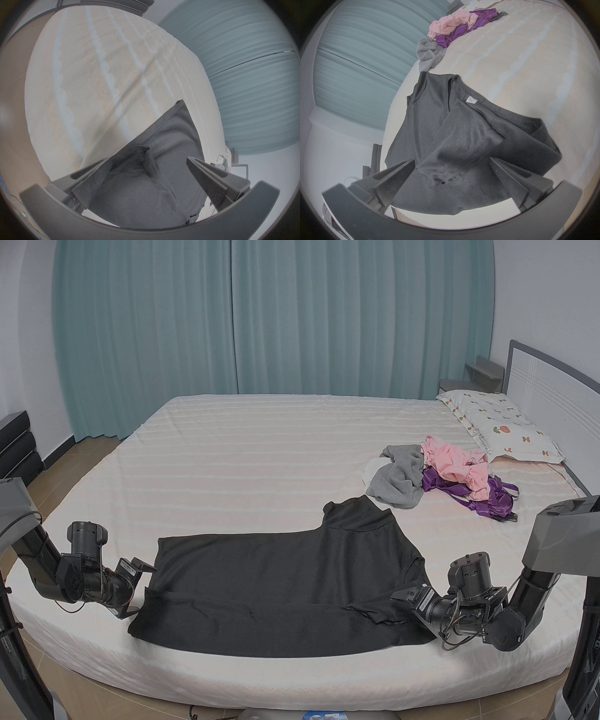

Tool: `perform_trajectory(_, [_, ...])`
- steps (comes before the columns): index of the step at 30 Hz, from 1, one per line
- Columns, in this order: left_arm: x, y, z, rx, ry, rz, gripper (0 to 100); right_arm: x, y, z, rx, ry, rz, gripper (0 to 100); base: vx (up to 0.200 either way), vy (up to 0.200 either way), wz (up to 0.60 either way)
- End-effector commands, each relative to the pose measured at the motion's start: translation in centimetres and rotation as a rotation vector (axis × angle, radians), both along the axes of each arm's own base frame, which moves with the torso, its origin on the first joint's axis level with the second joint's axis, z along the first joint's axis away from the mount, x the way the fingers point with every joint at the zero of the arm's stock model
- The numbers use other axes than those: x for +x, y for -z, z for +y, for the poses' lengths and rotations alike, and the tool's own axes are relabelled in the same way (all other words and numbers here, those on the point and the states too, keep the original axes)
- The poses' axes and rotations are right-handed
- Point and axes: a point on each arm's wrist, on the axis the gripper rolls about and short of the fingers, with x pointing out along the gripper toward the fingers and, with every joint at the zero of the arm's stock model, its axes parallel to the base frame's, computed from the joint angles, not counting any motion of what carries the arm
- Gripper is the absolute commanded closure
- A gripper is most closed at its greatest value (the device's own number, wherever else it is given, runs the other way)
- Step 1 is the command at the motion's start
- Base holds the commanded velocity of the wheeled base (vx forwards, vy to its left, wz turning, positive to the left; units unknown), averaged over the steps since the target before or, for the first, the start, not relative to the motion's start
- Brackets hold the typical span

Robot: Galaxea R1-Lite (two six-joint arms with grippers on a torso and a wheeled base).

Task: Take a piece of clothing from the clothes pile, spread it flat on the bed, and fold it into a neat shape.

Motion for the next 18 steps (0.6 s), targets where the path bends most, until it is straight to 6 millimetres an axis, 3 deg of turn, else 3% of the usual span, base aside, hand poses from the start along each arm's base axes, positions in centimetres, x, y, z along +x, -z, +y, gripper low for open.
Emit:
perform_trajectory(1, [0.0,0.1,0.0,0.000,0.002,0.003,0,0.4,0.9,0.2,-0.009,0.003,0.017,0,0.000,0.000,0.00])
perform_trajectory(4, [0.0,0.1,0.0,0.001,0.003,0.005,0,1.1,1.2,0.4,-0.016,0.020,0.002,0,0.000,0.000,0.00])
perform_trajectory(5, [0.0,0.1,0.0,0.001,0.003,0.005,0,1.2,1.2,0.4,-0.018,0.028,-0.001,100,0.000,0.000,0.00])
perform_trajectory(18, [0.0,0.4,-0.1,0.004,0.007,0.013,0,0.6,0.7,0.7,-0.010,0.044,-0.004,100,0.000,0.000,0.00])
